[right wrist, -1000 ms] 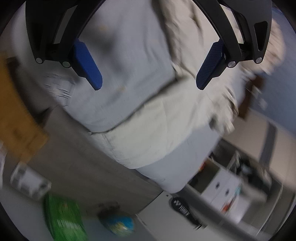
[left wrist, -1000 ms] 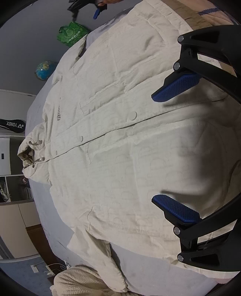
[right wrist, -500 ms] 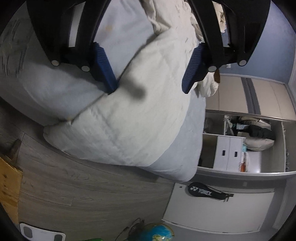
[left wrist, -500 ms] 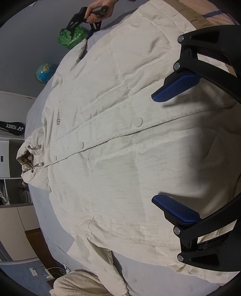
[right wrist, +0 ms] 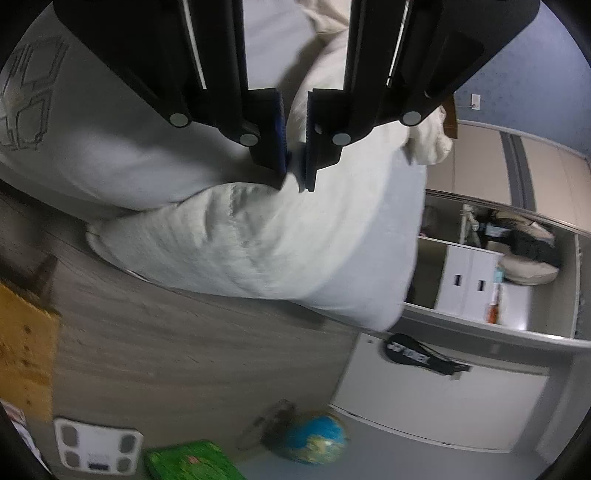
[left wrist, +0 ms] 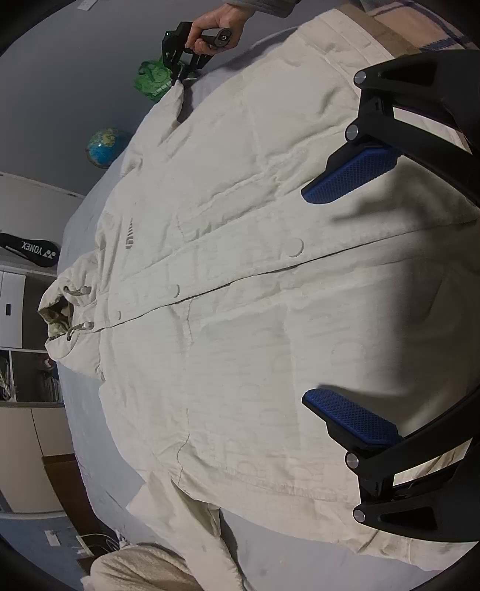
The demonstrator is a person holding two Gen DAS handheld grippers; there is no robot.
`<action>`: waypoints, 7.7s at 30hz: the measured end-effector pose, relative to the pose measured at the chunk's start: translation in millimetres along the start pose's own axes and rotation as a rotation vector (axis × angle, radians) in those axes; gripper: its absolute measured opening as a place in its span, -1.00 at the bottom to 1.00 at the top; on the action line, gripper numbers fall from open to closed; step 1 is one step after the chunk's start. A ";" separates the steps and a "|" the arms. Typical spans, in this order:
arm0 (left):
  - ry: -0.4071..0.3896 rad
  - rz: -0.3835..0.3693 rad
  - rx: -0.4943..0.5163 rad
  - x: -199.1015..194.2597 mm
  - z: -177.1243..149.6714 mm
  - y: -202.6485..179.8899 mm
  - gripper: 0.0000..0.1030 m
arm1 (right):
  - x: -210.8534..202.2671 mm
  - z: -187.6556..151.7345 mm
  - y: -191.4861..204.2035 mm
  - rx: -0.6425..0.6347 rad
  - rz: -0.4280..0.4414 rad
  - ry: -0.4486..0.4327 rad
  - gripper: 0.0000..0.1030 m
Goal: Fold large clothes
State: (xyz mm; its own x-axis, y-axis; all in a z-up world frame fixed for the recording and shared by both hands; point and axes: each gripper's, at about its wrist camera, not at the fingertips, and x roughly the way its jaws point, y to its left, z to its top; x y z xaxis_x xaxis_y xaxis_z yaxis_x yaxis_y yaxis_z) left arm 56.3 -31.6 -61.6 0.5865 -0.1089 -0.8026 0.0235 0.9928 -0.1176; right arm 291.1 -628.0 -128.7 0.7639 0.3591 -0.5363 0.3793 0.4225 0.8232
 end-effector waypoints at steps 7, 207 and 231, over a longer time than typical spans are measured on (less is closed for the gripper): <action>-0.039 -0.027 -0.034 -7.8 3.8 5.6 0.87 | -21.7 -15.9 87.4 -0.207 0.065 -0.020 -0.94; -0.056 0.378 -0.632 -10.8 48.1 383.8 0.79 | -4.0 -358.3 150.7 -1.246 -0.373 -0.006 0.62; -0.221 0.160 -0.804 -7.7 74.7 422.5 -0.92 | 8.4 -360.8 148.1 -1.252 -0.398 0.023 0.62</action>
State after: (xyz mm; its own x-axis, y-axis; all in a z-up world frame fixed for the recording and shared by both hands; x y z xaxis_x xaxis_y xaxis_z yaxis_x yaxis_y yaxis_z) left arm 122.2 392.4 -61.4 0.6808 0.1248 -0.7218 -0.6063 0.6489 -0.4597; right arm 165.4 -262.1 -78.6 0.6995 0.0404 -0.7134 -0.1726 0.9784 -0.1138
